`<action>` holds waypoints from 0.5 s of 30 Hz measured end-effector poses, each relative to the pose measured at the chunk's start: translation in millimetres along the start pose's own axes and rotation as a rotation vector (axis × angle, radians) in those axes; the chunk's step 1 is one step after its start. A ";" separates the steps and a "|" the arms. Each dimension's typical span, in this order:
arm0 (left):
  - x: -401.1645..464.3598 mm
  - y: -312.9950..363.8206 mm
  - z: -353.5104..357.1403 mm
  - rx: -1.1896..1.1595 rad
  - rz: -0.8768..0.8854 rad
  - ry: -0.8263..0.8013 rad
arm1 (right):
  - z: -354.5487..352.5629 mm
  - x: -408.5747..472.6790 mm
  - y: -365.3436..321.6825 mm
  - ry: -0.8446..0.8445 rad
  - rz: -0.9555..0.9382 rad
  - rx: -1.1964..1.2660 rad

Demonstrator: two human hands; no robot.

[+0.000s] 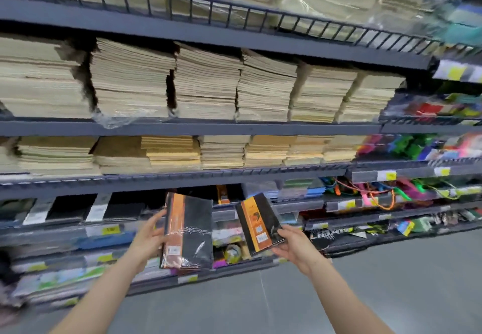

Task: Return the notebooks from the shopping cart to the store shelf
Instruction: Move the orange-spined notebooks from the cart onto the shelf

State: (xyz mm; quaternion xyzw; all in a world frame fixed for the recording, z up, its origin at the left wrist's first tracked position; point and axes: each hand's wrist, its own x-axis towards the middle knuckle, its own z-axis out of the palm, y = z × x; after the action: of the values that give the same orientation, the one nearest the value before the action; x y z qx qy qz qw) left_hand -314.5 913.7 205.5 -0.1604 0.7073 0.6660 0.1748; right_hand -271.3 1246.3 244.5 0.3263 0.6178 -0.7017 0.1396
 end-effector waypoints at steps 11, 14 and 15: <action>52.0 -35.0 7.6 -0.146 -0.030 0.215 | 36.3 125.2 4.3 -0.138 0.085 0.017; 71.0 -49.5 3.1 -0.158 -0.020 0.231 | 55.3 161.9 16.6 -0.136 0.089 0.062; 78.7 -54.5 0.7 -0.152 -0.012 0.232 | 63.1 172.7 19.9 -0.138 0.084 0.075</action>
State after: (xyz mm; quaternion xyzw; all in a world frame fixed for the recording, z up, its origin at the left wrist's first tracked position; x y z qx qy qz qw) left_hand -359.2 911.6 120.9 -0.2534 0.6692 0.6936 0.0829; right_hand -406.7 1217.7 121.7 0.3078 0.5658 -0.7387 0.1987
